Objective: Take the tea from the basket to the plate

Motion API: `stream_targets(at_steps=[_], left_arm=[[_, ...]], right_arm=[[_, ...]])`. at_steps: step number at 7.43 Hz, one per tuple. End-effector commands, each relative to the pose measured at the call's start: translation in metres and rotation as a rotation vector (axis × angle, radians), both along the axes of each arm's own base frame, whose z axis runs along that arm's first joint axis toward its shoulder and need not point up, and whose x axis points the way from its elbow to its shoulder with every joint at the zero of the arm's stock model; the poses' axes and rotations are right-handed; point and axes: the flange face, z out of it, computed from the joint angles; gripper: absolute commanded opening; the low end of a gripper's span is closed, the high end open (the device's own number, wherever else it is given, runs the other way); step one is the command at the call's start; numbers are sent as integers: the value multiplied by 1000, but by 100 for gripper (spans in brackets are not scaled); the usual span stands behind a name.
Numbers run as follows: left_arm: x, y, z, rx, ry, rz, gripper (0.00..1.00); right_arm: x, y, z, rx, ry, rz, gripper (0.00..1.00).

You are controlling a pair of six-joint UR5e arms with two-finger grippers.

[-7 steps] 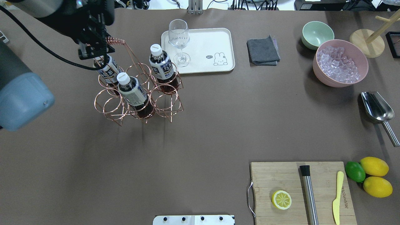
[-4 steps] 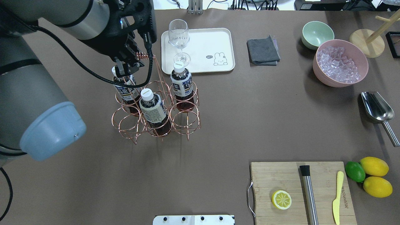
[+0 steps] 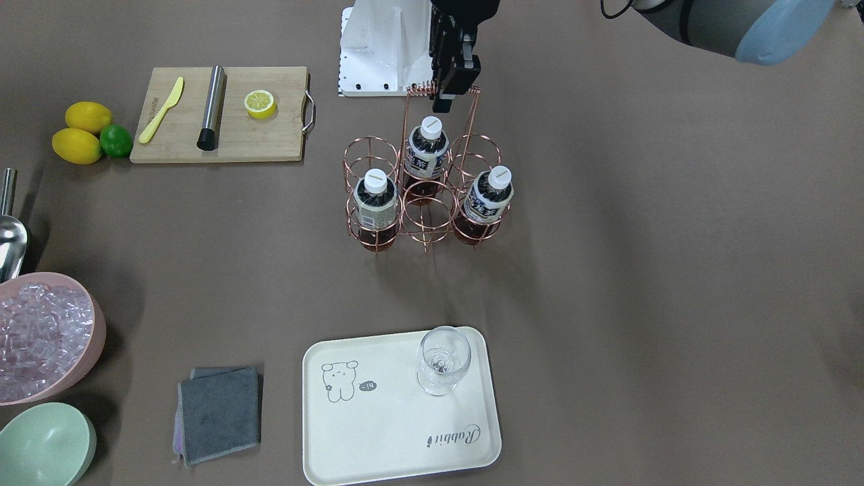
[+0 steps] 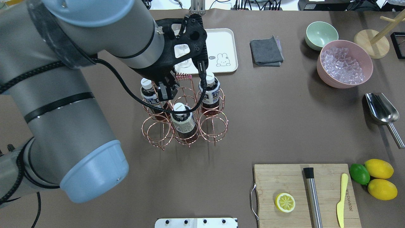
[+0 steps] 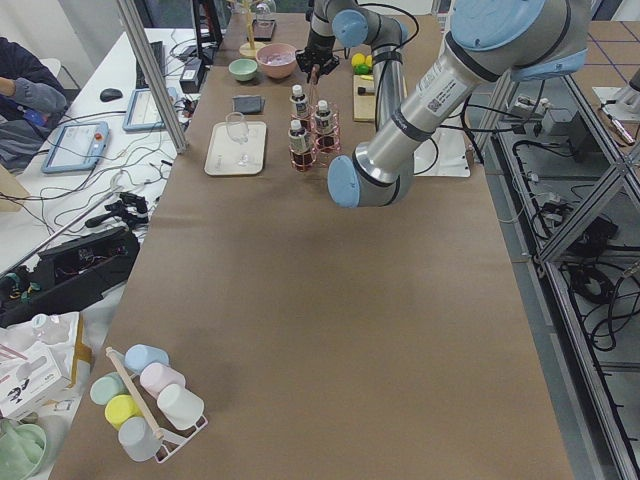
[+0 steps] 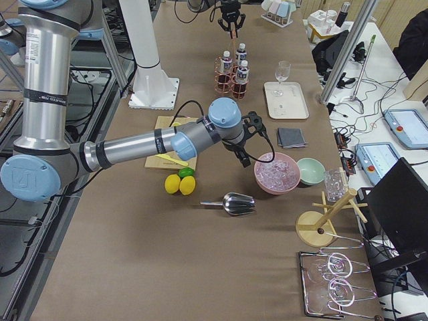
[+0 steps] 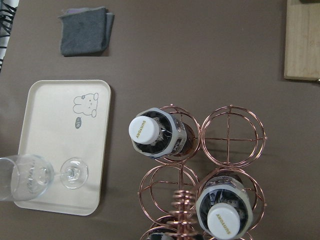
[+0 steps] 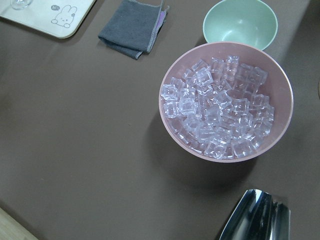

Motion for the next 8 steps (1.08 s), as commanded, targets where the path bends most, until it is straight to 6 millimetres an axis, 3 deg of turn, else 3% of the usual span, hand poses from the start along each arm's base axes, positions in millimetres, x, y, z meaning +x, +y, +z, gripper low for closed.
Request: stream_targets(at_steps=[1,4,5,6,8], left_arm=[[36,17,-8,-37,-9,31,0],[38,14,-7,-12,-24,17,0],[40,13,-5,-16,-30,17,0],[48,16,-3,-18,-39,29,0],[54,18,-2,-20,-42,37,0]], right_arm=[[-3,-1,-2,67,-10,-5,100],[-16,-11,10,177,-23,-20,100],[-20,-21,4,192,-24,-11,100],[-34,-38,-11,221,-29,-29,100],[-82,-67,-63,181,-63,8,100]])
